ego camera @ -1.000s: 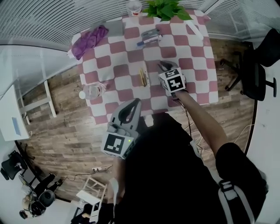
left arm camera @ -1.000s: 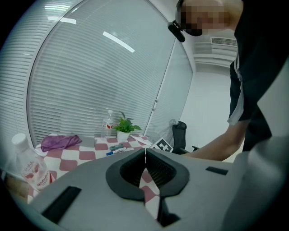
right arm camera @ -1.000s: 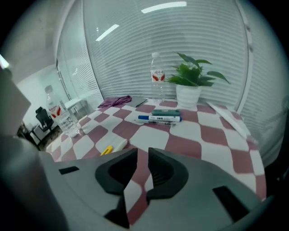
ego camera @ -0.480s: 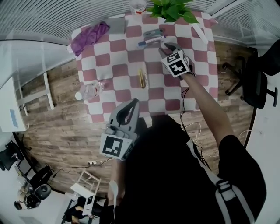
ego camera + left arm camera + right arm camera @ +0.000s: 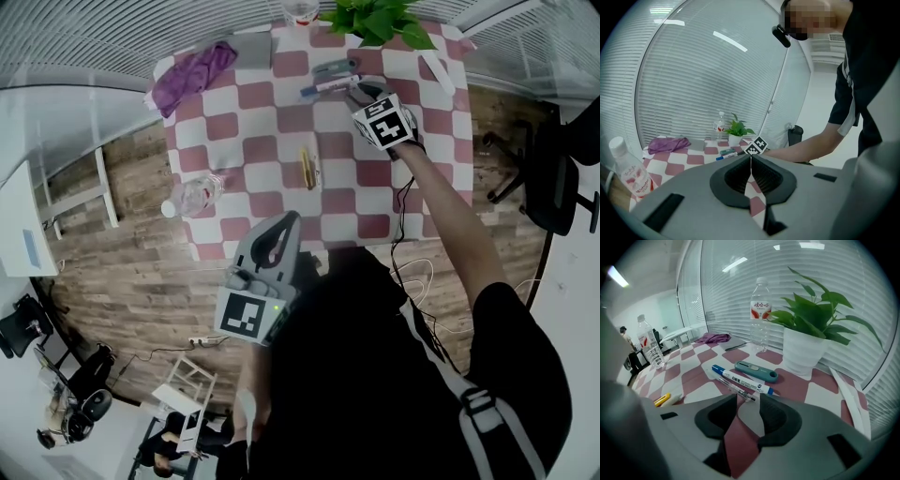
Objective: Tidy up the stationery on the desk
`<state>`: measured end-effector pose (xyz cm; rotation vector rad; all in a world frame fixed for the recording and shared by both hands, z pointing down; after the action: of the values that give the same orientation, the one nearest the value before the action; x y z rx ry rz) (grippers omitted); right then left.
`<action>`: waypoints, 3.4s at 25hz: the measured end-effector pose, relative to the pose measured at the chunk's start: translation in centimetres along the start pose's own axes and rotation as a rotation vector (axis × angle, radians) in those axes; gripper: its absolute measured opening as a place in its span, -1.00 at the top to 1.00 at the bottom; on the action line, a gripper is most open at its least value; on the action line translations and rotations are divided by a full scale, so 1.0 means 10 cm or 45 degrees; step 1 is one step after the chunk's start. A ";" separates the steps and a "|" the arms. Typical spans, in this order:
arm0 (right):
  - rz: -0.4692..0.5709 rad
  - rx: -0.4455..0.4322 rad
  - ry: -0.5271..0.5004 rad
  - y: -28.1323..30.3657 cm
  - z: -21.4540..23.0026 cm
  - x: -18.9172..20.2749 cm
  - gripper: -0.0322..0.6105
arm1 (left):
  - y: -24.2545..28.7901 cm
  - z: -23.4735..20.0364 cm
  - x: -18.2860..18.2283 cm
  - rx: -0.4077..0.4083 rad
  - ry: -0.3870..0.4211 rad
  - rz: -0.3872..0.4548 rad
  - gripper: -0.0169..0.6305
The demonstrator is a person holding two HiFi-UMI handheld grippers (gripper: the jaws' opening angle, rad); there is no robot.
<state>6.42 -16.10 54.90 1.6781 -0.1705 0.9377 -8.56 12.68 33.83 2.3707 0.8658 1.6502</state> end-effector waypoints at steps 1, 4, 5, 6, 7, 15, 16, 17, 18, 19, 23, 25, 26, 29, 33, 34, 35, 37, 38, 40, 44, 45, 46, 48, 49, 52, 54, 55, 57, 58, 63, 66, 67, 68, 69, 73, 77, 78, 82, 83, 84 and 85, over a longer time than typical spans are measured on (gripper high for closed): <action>0.000 -0.005 0.018 0.02 0.01 0.00 0.38 | 0.00 0.00 0.00 -0.002 0.000 0.002 0.84; -0.002 -0.028 0.064 0.04 0.03 0.02 0.38 | 0.01 0.00 0.02 -0.003 -0.004 0.001 0.84; -0.005 -0.034 0.065 0.04 0.03 0.02 0.38 | 0.01 0.01 0.03 -0.002 -0.005 0.001 0.84; -0.006 -0.040 0.060 0.04 0.04 0.02 0.39 | 0.00 0.01 0.03 -0.002 -0.005 0.004 0.84; -0.008 -0.046 0.052 0.04 0.03 0.01 0.41 | 0.00 0.02 0.03 -0.001 -0.004 0.007 0.84; -0.028 -0.039 -0.013 -0.02 -0.02 0.03 0.57 | -0.05 0.05 0.04 -0.003 0.007 0.014 0.84; -0.029 -0.037 -0.019 -0.04 -0.04 0.04 0.60 | -0.06 0.06 0.05 -0.004 0.008 0.014 0.84; -0.033 -0.039 -0.027 -0.06 -0.06 0.05 0.64 | -0.07 0.07 0.06 -0.005 0.010 0.013 0.84; -0.039 -0.044 -0.037 -0.07 -0.08 0.06 0.65 | -0.08 0.07 0.06 -0.005 0.012 0.014 0.84; -0.044 -0.051 -0.046 -0.09 -0.10 0.07 0.66 | -0.09 0.08 0.07 -0.004 0.013 0.015 0.84; -0.044 -0.075 -0.059 -0.15 -0.20 0.12 0.70 | -0.10 0.12 0.08 0.006 0.014 0.018 0.84; -0.045 -0.082 -0.058 -0.18 -0.25 0.16 0.71 | -0.11 0.14 0.09 0.018 0.019 0.018 0.84; -0.048 -0.086 -0.057 -0.20 -0.28 0.18 0.72 | -0.11 0.15 0.10 0.023 0.022 0.019 0.84; -0.034 -0.092 -0.077 -0.25 -0.38 0.20 0.77 | -0.13 0.18 0.11 0.039 0.031 0.019 0.84; -0.067 -0.096 -0.062 -0.32 -0.51 0.25 0.78 | -0.15 0.18 0.11 0.073 0.050 0.021 0.84; -0.071 -0.090 -0.055 -0.34 -0.55 0.26 0.78 | -0.16 0.18 0.11 0.082 0.052 0.021 0.84; -0.072 -0.083 -0.051 -0.36 -0.58 0.27 0.79 | -0.17 0.17 0.10 0.091 0.054 0.020 0.84; -0.075 -0.070 -0.045 -0.40 -0.66 0.28 0.79 | -0.20 0.16 0.09 0.107 0.062 0.015 0.84; -0.078 -0.065 -0.044 -0.42 -0.71 0.29 0.79 | -0.21 0.15 0.08 0.117 0.069 0.013 0.84; -0.091 -0.050 -0.039 -0.45 -0.79 0.32 0.79 | -0.23 0.13 0.06 0.139 0.081 0.014 0.84; -0.101 -0.001 0.027 -0.52 -0.94 0.38 0.79 | -0.29 0.06 0.03 0.187 0.104 0.005 0.84; -0.099 0.012 0.053 -0.54 -0.98 0.39 0.79 | -0.30 0.04 0.02 0.198 0.111 0.002 0.84; -0.097 0.026 0.083 -0.57 -1.01 0.40 0.79 | -0.32 0.02 0.01 0.207 0.116 -0.001 0.84; -0.093 0.052 0.145 -0.61 -1.09 0.43 0.79 | -0.34 -0.02 0.00 0.227 0.124 -0.008 0.84; -0.093 0.063 0.171 -0.63 -1.13 0.45 0.79 | -0.35 -0.04 -0.01 0.237 0.128 -0.012 0.84; -0.102 0.095 0.227 -0.68 -1.25 0.53 0.80 | -0.38 -0.09 0.00 0.271 0.143 -0.027 0.84; -0.099 0.113 0.266 -0.72 -1.32 0.59 0.80 | -0.39 -0.10 -0.01 0.295 0.154 -0.036 0.84; -0.096 0.124 0.287 -0.75 -1.36 0.61 0.80 | -0.39 -0.10 -0.01 0.307 0.159 -0.038 0.84; -0.096 0.143 0.336 -0.81 -1.45 0.66 0.80 | -0.40 -0.11 -0.02 0.331 0.168 -0.037 0.84; -0.094 0.150 0.365 -0.83 -1.49 0.68 0.80 | -0.41 -0.11 -0.02 0.342 0.171 -0.037 0.84; -0.107 0.197 0.491 -0.93 -1.71 0.78 0.80 | -0.43 -0.10 0.00 0.372 0.187 -0.057 0.84; -0.121 0.242 0.544 -0.95 -1.81 0.87 0.80 | -0.45 -0.11 0.00 0.355 0.209 -0.104 0.84; -0.121 0.253 0.565 -0.96 -1.84 0.90 0.80 | -0.46 -0.10 0.01 0.363 0.205 -0.096 0.84; -0.118 0.258 0.589 -0.97 -1.88 0.92 0.80 | -0.46 -0.09 0.02 0.377 0.200 -0.081 0.84; -0.114 0.256 0.611 -0.98 -1.91 0.93 0.80 | -0.47 -0.08 0.03 0.385 0.197 -0.072 0.84; -0.101 0.231 0.671 -1.00 -2.04 0.94 0.80 | -0.50 -0.07 0.04 0.368 0.206 -0.090 0.84; -0.088 0.183 0.681 -0.97 -2.13 0.91 0.80 | -0.52 -0.07 0.04 0.355 0.212 -0.081 0.84; -0.085 0.172 0.675 -0.96 -2.15 0.90 0.80 | -0.52 -0.06 0.05 0.355 0.206 -0.074 0.84; -0.085 0.126 0.651 -0.92 -2.18 0.87 0.80 | -0.53 -0.04 0.06 0.353 0.179 -0.045 0.84; -0.090 0.120 0.646 -0.90 -2.17 0.86 0.79 | -0.53 -0.05 0.06 0.336 0.184 -0.065 0.84; -0.099 0.113 0.642 -0.89 -2.16 0.85 0.79 | -0.53 -0.07 0.07 0.317 0.191 -0.090 0.84; -0.110 0.104 0.639 -0.88 -2.16 0.84 0.79 | -0.53 -0.08 0.07 0.308 0.196 -0.103 0.84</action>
<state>6.46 8.70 54.45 1.4591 0.2781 1.2796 -11.09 17.28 32.54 2.3421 1.2364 1.8068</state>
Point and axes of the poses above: the fingertips, and each gripper's own axes: y forward along the fingers, z to its right, x out of its underside, the point moved 10 cm from there along -y, backward along the fingers, and after that the axes turned 4 degrees about -y, right-handed, at the moved point
